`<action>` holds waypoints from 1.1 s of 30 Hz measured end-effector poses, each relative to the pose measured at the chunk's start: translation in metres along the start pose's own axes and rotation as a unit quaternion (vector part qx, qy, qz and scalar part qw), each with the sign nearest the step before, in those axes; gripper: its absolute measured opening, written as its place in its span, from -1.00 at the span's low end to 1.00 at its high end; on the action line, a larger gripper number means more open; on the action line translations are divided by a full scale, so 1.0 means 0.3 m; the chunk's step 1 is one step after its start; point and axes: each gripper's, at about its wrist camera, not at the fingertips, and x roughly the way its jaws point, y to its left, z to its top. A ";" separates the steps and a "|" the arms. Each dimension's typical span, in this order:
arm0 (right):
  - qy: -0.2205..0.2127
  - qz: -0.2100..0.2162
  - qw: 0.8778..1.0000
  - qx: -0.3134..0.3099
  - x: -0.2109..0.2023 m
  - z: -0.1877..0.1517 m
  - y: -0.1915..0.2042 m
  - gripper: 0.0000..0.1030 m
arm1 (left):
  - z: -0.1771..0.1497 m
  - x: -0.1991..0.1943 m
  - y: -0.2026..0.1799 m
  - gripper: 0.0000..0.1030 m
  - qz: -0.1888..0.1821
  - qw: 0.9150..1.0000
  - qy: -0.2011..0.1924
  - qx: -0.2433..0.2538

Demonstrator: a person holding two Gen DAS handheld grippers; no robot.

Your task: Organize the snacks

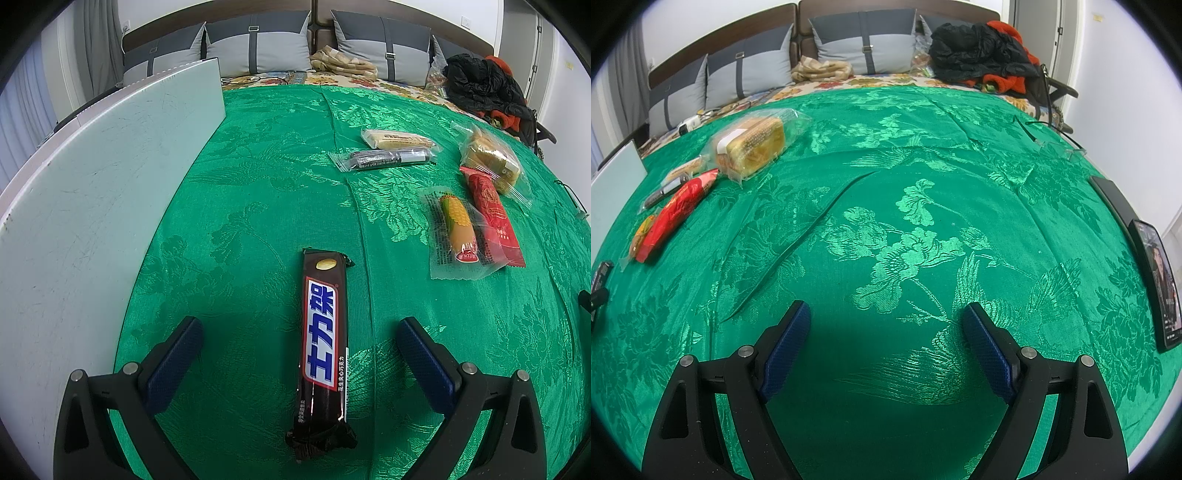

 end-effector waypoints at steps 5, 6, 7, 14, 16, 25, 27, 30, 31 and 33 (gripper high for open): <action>0.000 0.000 1.000 0.000 0.000 0.000 0.000 0.70 | 0.001 0.002 -0.003 1.00 0.000 1.000 0.000 0.000; 0.000 0.000 1.000 0.000 0.000 0.000 0.000 0.70 | 0.000 0.000 -0.001 1.00 0.000 1.000 0.000 0.000; 0.000 0.000 1.000 0.000 -0.001 0.000 0.000 0.70 | 0.001 0.001 -0.002 1.00 0.000 1.000 0.000 0.000; 0.000 0.001 1.000 0.000 -0.001 0.000 -0.001 0.71 | 0.001 0.001 -0.004 1.00 0.001 1.000 0.000 0.000; 0.001 0.004 1.000 -0.001 0.001 0.001 -0.002 0.72 | 0.002 0.000 -0.002 1.00 0.001 1.000 0.000 -0.001; 0.057 0.170 0.980 0.082 0.013 0.125 0.138 0.71 | 0.001 -0.033 0.014 0.71 -0.042 0.998 0.037 -0.008; 0.087 0.210 0.969 0.101 0.074 0.207 0.237 0.70 | -0.004 -0.043 0.006 0.55 -0.043 0.998 0.043 0.007; 0.126 0.226 0.960 0.109 0.183 0.310 0.369 0.64 | -0.003 -0.053 0.016 0.27 -0.051 0.997 0.051 0.011; 0.135 0.231 0.958 0.104 0.216 0.335 0.405 0.64 | 0.004 -0.053 0.024 0.14 -0.054 0.997 0.054 0.006; 0.138 0.212 0.961 0.108 0.252 0.371 0.466 0.62 | 0.016 -0.050 0.044 -0.08 -0.055 0.997 0.057 -0.009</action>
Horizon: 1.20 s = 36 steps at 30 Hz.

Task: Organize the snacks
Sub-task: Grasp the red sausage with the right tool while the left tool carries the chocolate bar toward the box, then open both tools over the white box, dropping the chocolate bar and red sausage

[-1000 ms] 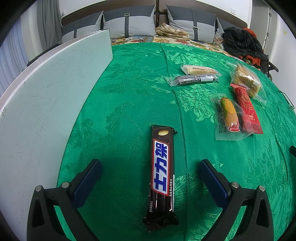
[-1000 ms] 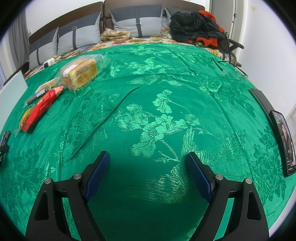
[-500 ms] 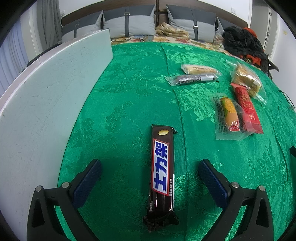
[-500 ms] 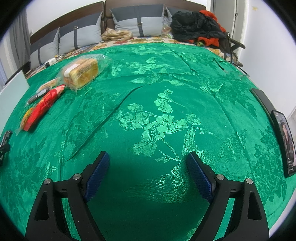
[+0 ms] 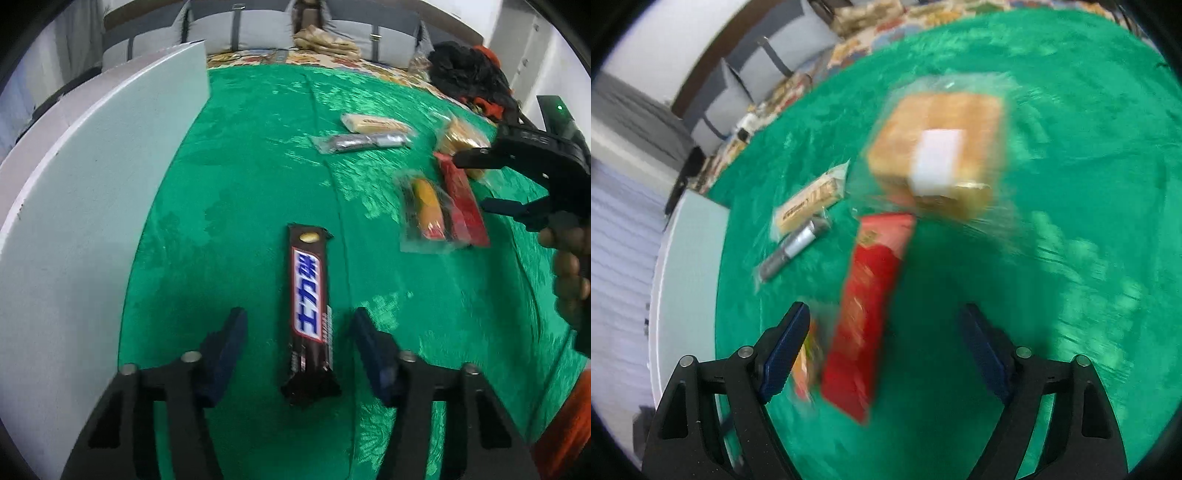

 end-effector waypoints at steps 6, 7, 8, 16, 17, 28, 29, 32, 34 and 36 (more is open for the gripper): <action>0.056 -0.016 0.997 -0.049 0.005 -0.005 0.062 -0.72 | 0.015 -0.001 0.021 -0.69 -0.023 1.000 0.010 -0.015; 0.042 -0.018 0.998 -0.048 -0.041 -0.017 0.045 -0.72 | 0.002 -0.012 0.027 -0.69 -0.036 0.999 0.007 -0.023; 0.022 -0.016 0.999 -0.045 -0.079 -0.028 0.029 -0.73 | -0.010 -0.024 0.030 -0.69 -0.044 0.999 0.004 -0.030; -0.021 0.068 0.997 -0.033 -0.387 -0.136 0.056 -0.72 | -0.061 -0.313 0.061 -0.69 -0.151 0.980 -0.070 -0.107; -0.022 0.085 0.995 -0.043 -0.414 -0.141 0.111 -0.72 | -0.049 -0.373 0.087 -0.68 -0.158 0.977 -0.087 -0.114; 0.029 0.246 0.939 -0.237 -0.406 -0.404 1.089 -0.12 | -0.043 -0.667 0.659 0.25 0.060 0.976 -0.138 -0.160; 0.033 0.244 0.938 -0.245 -0.373 -0.433 1.123 0.23 | -0.058 -0.648 0.715 0.53 0.089 0.974 -0.124 -0.168; 0.016 0.235 0.943 -0.236 -0.350 -0.456 1.099 0.23 | -0.118 -0.634 0.803 0.68 0.145 0.965 -0.114 -0.183; -0.001 0.224 0.945 -0.239 -0.345 -0.447 1.024 0.27 | -0.158 -0.646 0.817 0.68 0.145 0.963 -0.126 -0.191; -0.023 0.195 0.947 -0.254 -0.313 -0.435 0.910 0.31 | -0.202 -0.662 0.798 0.68 0.133 0.960 -0.142 -0.200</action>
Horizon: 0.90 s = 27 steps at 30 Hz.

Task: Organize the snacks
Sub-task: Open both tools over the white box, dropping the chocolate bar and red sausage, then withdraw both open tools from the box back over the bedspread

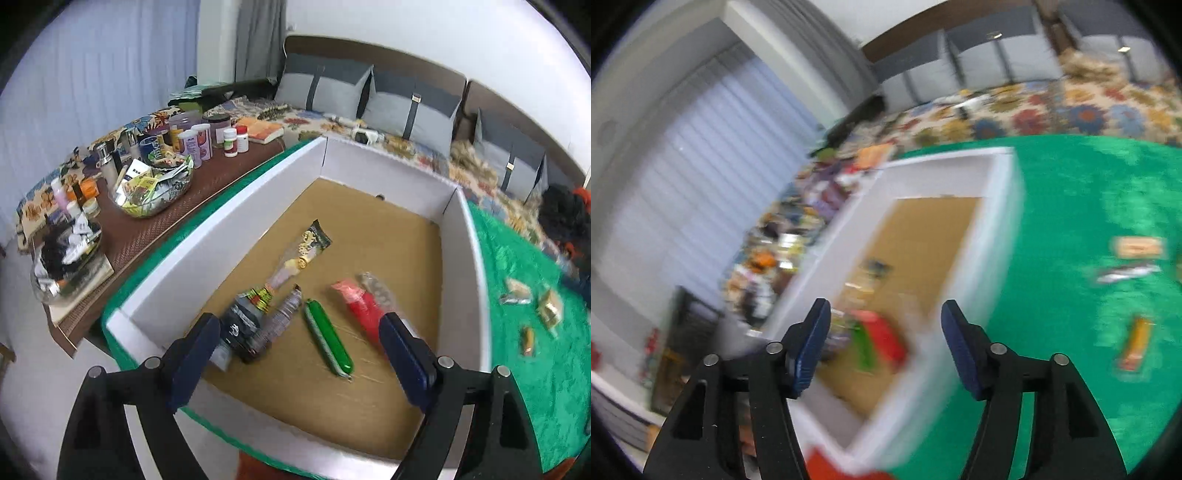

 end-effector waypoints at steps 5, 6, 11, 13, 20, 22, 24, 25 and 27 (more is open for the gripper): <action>-0.022 -0.204 0.978 -0.030 -0.135 -0.264 -0.421 0.31 | -0.072 -0.093 -0.177 0.69 -0.107 0.994 -0.008 0.015; -0.026 -0.239 0.970 -0.028 -0.170 -0.310 -0.495 0.31 | -0.080 -0.122 -0.240 0.71 -0.130 0.991 -0.011 0.027; -0.032 -0.377 0.926 0.006 -0.384 -0.466 -0.828 0.31 | -0.202 -0.151 -0.584 0.98 -0.224 0.970 -0.001 0.096; -0.037 -0.405 0.913 0.006 -0.429 -0.496 -0.891 0.31 | -0.258 -0.084 -0.698 0.98 -0.222 0.969 0.018 0.106; -0.061 -0.411 0.909 0.039 -0.484 -0.558 -0.990 0.31 | -0.356 0.263 -0.902 0.96 -0.160 0.979 0.076 0.105; -0.056 -0.406 0.911 0.050 -0.485 -0.552 -1.007 0.37 | -0.350 0.335 -0.934 0.96 -0.158 0.979 0.081 0.102; -0.054 -0.395 0.915 0.065 -0.486 -0.550 -1.026 0.39 | -0.348 0.394 -0.951 0.96 -0.152 0.978 0.092 0.107; -0.054 -0.391 0.916 0.072 -0.491 -0.549 -1.036 0.43 | -0.350 0.418 -0.961 0.96 -0.146 0.978 0.095 0.112; -0.054 -0.387 0.918 0.073 -0.492 -0.552 -1.035 0.49 | -0.362 0.428 -0.984 0.97 -0.132 0.979 0.076 0.133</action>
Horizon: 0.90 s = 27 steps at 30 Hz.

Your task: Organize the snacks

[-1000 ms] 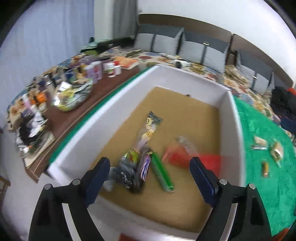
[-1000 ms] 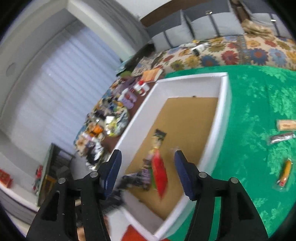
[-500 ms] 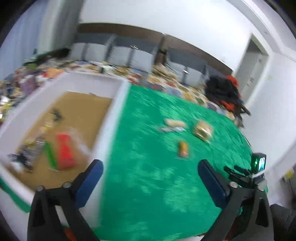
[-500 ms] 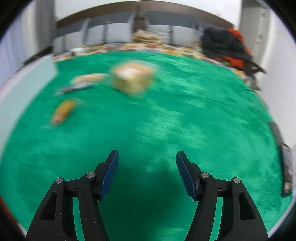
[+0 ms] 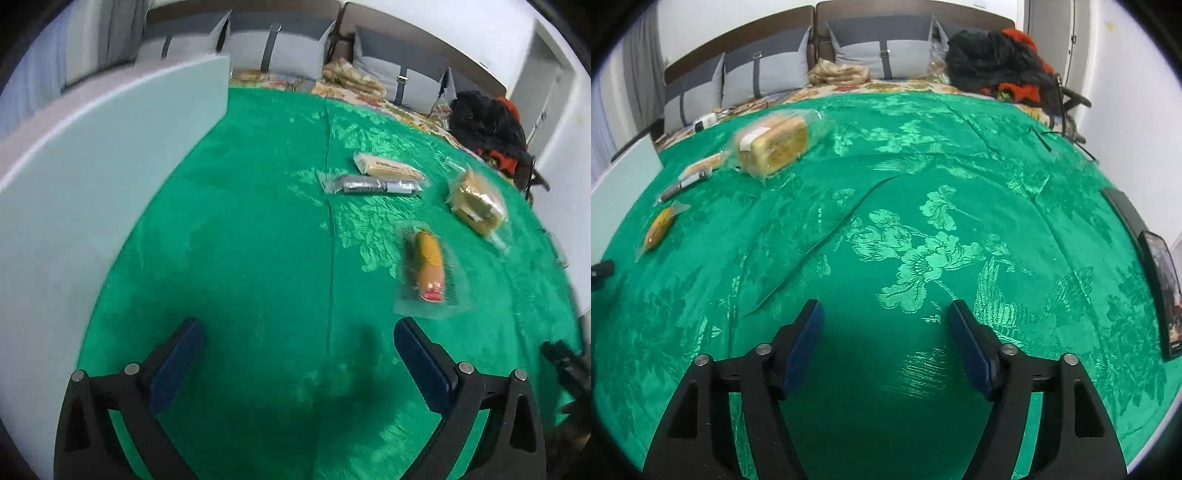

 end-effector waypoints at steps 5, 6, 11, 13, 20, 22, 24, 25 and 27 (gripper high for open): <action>0.004 0.003 1.000 -0.006 0.012 -0.003 0.011 0.59 | -0.007 0.010 -0.026 0.99 0.025 0.999 0.002 0.036; 0.004 0.002 1.000 -0.007 0.013 -0.003 0.013 0.59 | -0.007 0.010 -0.024 0.99 0.025 0.999 0.002 0.036; 0.004 0.001 1.000 -0.007 0.015 -0.002 0.011 0.59 | -0.007 0.021 -0.047 1.00 0.052 0.997 0.011 0.055; 0.004 0.001 1.000 -0.007 0.016 -0.001 0.010 0.59 | -0.007 0.023 -0.044 0.99 0.049 0.997 0.011 0.055; 0.004 0.002 1.000 -0.008 0.017 0.000 0.009 0.59 | -0.006 0.027 -0.044 0.99 0.049 0.997 0.011 0.055; 0.004 0.002 1.000 -0.008 0.018 0.001 0.008 0.59 | -0.006 0.026 -0.044 0.99 0.049 0.997 0.011 0.055; 0.004 0.002 1.000 -0.008 0.017 0.001 0.009 0.59 | -0.006 0.027 -0.045 1.00 0.049 0.997 0.011 0.055; 0.004 0.002 1.000 -0.008 0.018 0.001 0.008 0.59 | -0.006 0.027 -0.044 1.00 0.050 0.997 0.011 0.055; 0.004 0.002 1.000 -0.008 0.017 0.001 0.009 0.59 | -0.003 0.029 -0.044 1.00 0.049 0.997 0.011 0.055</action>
